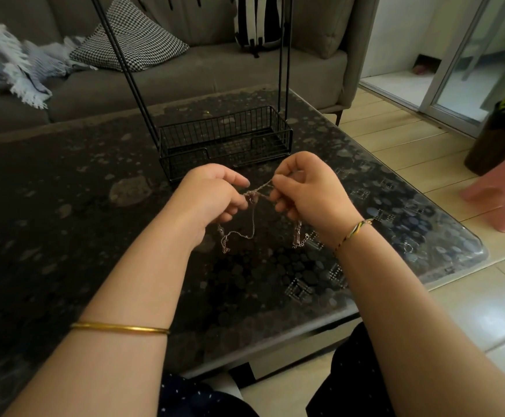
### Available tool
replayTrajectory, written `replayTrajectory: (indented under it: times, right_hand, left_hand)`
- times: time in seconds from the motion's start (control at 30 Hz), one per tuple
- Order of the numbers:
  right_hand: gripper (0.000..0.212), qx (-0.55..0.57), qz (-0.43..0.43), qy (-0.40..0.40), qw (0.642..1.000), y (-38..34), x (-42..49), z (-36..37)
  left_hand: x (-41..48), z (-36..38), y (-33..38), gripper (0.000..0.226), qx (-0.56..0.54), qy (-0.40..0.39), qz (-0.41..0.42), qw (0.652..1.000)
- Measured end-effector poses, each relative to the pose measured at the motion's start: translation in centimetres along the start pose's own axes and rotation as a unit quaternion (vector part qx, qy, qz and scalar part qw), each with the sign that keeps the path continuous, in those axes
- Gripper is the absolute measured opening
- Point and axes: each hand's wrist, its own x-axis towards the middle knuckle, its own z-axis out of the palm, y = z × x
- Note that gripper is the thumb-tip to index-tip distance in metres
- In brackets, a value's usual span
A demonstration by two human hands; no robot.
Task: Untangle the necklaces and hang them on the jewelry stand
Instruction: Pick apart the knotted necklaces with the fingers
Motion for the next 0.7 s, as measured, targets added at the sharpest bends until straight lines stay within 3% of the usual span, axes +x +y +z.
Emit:
replayTrajectory:
  times: [0.27, 0.7]
  right_hand:
    - [0.011, 0.095, 0.052, 0.015, 0.994, -0.01, 0.22, 0.09]
    - [0.014, 0.075, 0.081, 0.008, 0.994, 0.11, 0.44, -0.11]
  left_hand:
    - [-0.13, 0.44, 0.33, 0.027, 0.020, 0.017, -0.003, 1.000]
    - [0.02, 0.36, -0.51, 0.011, 0.001, 0.044, 0.059, 0.997]
